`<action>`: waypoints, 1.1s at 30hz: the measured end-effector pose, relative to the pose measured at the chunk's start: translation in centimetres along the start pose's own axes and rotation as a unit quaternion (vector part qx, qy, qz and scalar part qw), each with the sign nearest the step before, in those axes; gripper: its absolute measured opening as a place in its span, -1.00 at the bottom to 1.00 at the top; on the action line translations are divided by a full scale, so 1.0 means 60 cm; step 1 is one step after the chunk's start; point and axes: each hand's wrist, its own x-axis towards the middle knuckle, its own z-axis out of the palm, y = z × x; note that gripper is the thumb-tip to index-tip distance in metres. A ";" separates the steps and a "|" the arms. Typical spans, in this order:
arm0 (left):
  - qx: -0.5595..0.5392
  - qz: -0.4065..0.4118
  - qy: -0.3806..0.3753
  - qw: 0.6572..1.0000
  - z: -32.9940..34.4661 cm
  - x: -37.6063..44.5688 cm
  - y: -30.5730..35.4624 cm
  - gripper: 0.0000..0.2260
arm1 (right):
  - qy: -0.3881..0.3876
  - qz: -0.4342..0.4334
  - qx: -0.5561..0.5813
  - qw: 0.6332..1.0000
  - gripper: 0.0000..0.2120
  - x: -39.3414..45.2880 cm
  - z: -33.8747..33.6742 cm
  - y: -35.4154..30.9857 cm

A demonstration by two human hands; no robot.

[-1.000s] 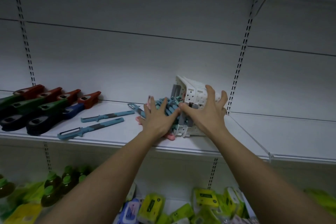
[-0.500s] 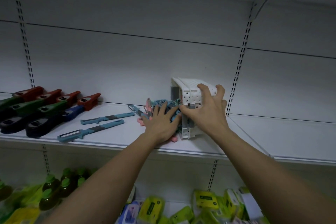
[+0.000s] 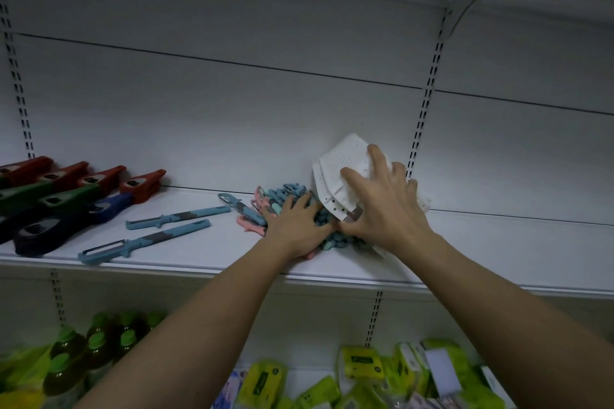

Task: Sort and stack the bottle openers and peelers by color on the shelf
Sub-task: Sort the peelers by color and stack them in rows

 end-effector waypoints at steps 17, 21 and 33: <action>-0.084 0.094 0.175 0.976 -0.016 0.025 0.079 -0.50 | 0.109 0.092 0.072 0.987 -0.22 -0.025 -0.024 0.114; -0.201 0.107 0.125 0.966 -0.014 0.027 0.159 -0.51 | 0.170 0.277 0.231 0.917 -0.27 -0.035 -0.032 0.146; -0.292 0.217 0.026 0.931 0.076 0.052 0.336 -0.49 | 0.168 0.554 0.426 0.695 -0.29 -0.098 0.026 0.291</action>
